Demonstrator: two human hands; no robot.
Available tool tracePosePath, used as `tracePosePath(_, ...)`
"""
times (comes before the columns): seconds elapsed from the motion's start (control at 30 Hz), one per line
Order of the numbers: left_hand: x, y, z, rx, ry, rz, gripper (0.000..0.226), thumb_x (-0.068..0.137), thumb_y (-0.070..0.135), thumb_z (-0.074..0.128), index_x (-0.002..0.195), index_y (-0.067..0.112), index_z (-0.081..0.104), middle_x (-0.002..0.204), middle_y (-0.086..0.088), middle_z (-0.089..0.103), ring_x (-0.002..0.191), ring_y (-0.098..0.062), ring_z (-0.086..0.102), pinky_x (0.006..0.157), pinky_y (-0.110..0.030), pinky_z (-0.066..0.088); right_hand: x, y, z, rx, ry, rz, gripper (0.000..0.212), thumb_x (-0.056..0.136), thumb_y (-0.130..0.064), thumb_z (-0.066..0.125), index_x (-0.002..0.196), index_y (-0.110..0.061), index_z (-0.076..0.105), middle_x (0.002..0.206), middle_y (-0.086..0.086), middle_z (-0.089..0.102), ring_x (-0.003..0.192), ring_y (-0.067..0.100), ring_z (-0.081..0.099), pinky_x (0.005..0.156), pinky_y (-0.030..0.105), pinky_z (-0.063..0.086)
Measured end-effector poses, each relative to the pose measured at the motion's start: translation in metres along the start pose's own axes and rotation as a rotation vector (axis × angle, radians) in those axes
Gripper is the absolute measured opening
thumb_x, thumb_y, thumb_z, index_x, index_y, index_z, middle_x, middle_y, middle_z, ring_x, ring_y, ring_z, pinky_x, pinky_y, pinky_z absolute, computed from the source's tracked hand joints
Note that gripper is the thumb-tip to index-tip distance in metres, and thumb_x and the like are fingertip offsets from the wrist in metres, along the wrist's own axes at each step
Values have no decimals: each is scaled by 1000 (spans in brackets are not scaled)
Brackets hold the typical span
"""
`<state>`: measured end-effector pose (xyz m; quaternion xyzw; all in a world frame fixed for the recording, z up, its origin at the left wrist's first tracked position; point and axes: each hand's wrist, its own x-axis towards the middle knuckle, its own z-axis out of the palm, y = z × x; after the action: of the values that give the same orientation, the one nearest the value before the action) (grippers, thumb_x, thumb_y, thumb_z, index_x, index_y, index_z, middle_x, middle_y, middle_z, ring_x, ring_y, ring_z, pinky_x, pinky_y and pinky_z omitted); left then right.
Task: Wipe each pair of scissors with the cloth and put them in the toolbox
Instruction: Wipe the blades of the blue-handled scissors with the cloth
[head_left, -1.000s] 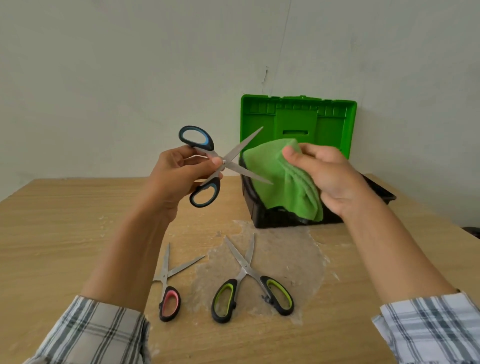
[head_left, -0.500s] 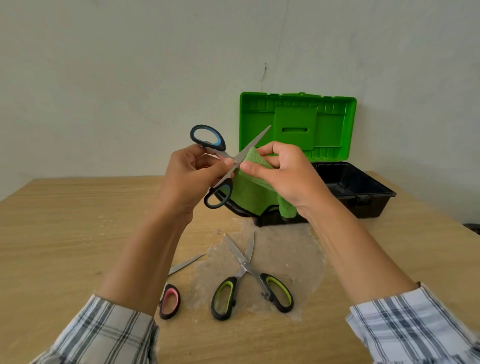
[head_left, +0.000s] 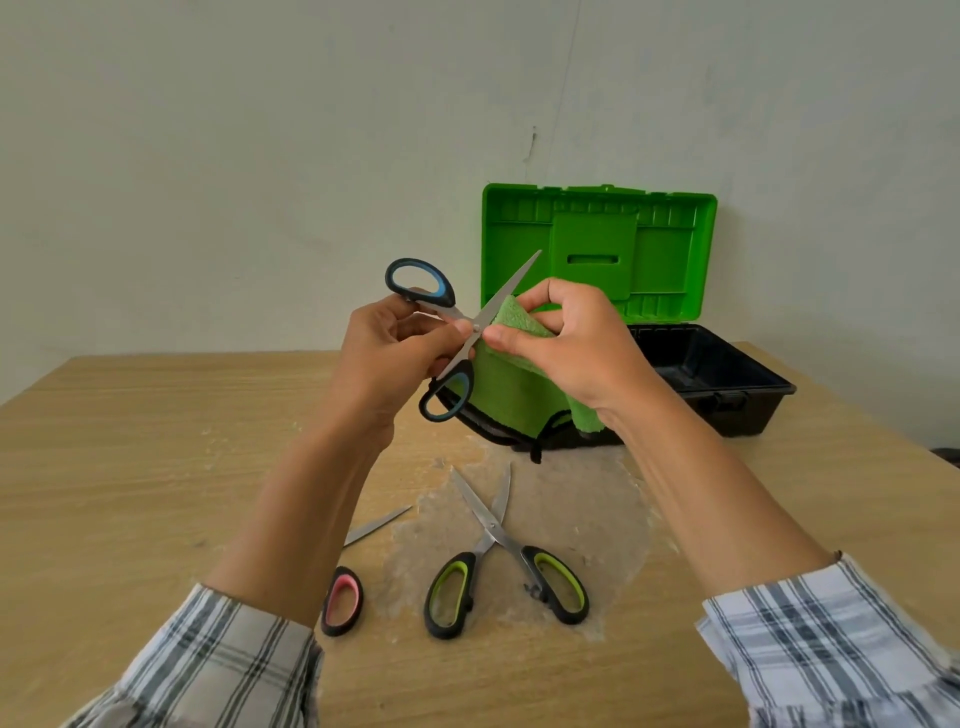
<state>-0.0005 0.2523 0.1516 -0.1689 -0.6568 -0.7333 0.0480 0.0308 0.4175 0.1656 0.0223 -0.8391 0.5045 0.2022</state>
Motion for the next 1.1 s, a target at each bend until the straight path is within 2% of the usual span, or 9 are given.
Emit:
tracePosePath(0.1,0,1,-1,-20,-10,-19,10,85,3,72,87,11,65,69,1,73,65,-15,70,67,-27,58,-3,-1,-7,-60,-20,-9,32,78,-30,84,98,-22,62,84,-17,69,78,-13,64,66,4,50)
tracePosePath(0.13,0,1,-3,-29,-6,-21,10,85,3,71,87,10,65,69,1,73,65,-15,70,67,-27,58,-4,-1,-10,-78,-24,-7,31,78,-31,84,97,-24,61,85,-19,67,81,-13,62,62,2,45)
tracePosePath(0.23,1,3,-8,-55,9,-19,10,85,3,71,88,10,64,71,-1,73,67,-16,71,68,-27,58,-5,3,-18,-95,-24,0,29,77,-31,84,94,-27,60,98,-6,75,93,5,70,68,13,46)
tracePosePath(0.47,0,3,-4,-65,-6,-48,11,85,5,71,93,10,65,78,-4,73,68,-15,72,63,-23,57,-9,12,-34,-95,-46,8,31,77,-27,85,99,-19,65,90,-4,79,83,6,75,80,29,58)
tracePosePath(0.6,-1,3,-2,-59,-10,-28,16,86,7,71,99,12,63,77,-3,74,70,-15,73,66,-28,57,-13,16,-41,-91,-47,14,30,79,-25,84,100,-17,65,86,-6,79,80,6,75,78,28,58)
tracePosePath(0.7,-3,2,0,-40,-28,26,38,85,6,72,114,15,50,74,-5,74,74,-21,74,70,-31,60,-14,17,-46,-84,-43,20,29,79,-23,83,101,-15,65,87,-5,79,81,5,75,73,23,56)
tracePosePath(0.8,-5,3,-1,-14,-42,85,56,85,2,71,124,18,36,83,-15,74,75,-24,75,73,-29,60,-15,18,-50,-83,-37,21,30,79,-23,83,102,-15,65,86,-6,79,81,5,75,74,23,56)
tracePosePath(0.9,-6,3,0,11,-54,125,55,85,0,71,122,20,36,85,-18,73,75,-24,74,75,-30,59,-16,18,-52,-95,-39,17,29,79,-24,83,101,-16,65,85,-7,79,80,5,75,78,27,56)
tracePosePath(1.1,-1,7,-17,-21,21,126,54,84,2,72,120,21,36,76,-6,75,78,-23,74,77,-29,58,-15,26,-72,-89,10,45,28,80,-22,82,103,-16,65,85,-5,79,80,8,76,79,30,58)
